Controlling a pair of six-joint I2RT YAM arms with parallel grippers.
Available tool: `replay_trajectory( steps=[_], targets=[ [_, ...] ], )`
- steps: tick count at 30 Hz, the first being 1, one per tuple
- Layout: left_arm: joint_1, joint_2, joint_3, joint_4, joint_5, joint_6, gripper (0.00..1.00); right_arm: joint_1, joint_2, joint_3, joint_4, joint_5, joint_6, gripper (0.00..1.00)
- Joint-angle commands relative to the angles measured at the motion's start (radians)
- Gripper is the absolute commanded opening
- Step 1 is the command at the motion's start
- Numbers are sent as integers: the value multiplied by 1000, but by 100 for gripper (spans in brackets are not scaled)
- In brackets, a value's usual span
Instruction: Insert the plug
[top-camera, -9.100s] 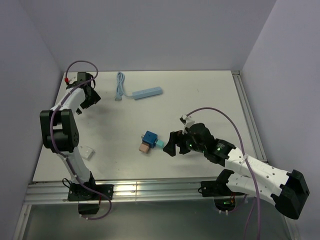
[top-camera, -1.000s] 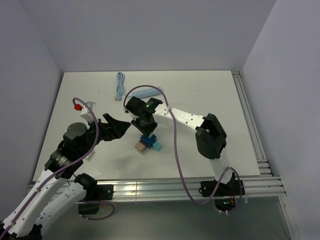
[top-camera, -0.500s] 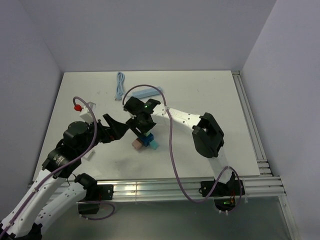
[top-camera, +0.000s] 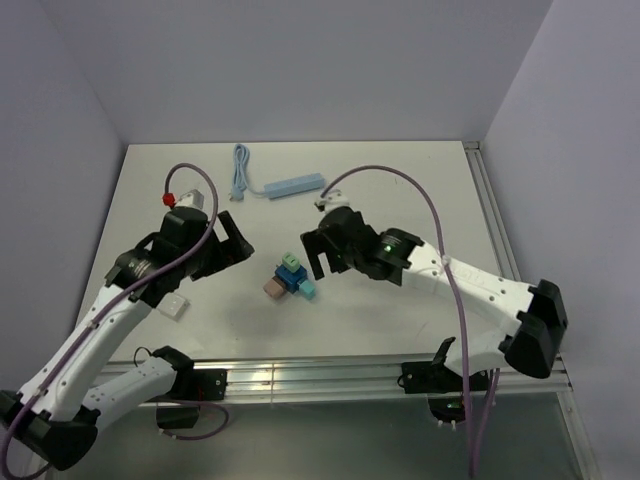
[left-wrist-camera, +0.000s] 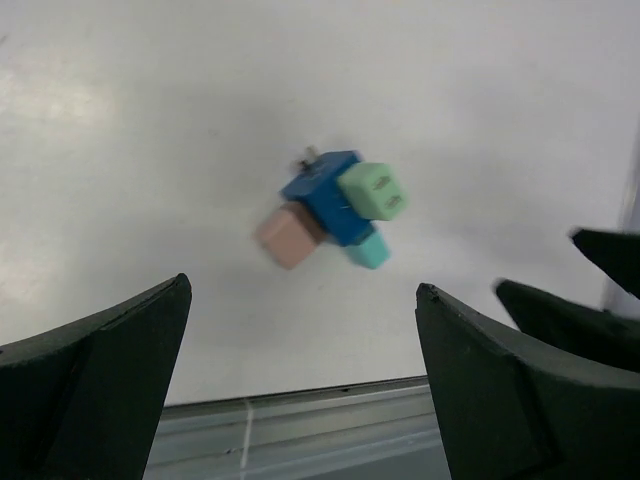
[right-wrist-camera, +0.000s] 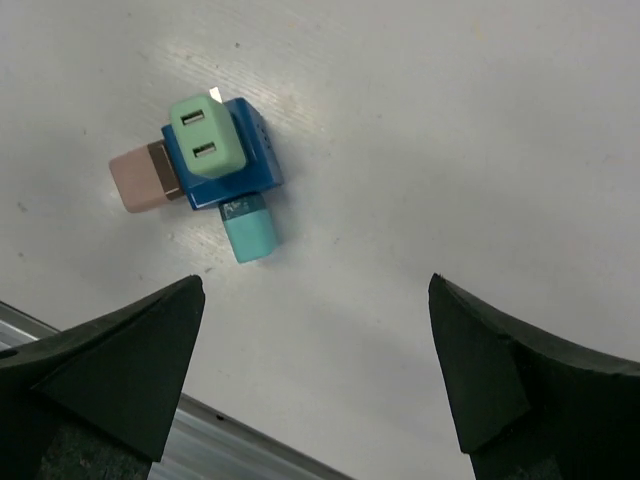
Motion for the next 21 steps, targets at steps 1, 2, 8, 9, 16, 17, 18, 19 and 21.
replay_trajectory(
  steps=[1,2,8,9,16,17,18,19,21],
  targets=[
    [58,35,33,-134,-1,-18,99,-6,-134,-204,194,26,194,100],
    [118,40,32,-131,26,-16,100,-7,-165,-248,231,9,211,100],
    [386,160,-36,-158,165,-38,99,-4,-359,-531,536,-221,287,100],
    [409,192,-37,-161,134,-35,100,-4,-376,-583,568,-241,289,100],
    [538,287,-62,-187,-51,-57,99,2,-477,-703,668,-286,255,100],
    [560,296,-94,-184,-48,-71,98,2,-486,-706,667,-281,248,100],
    [580,316,-109,-181,-38,-96,98,0,-503,-711,662,-275,234,100],
    [589,324,-126,-172,-32,-110,98,0,-509,-709,656,-273,228,100],
    [615,338,-178,-143,-32,-137,98,-1,-524,-709,645,-273,219,100]
  ],
)
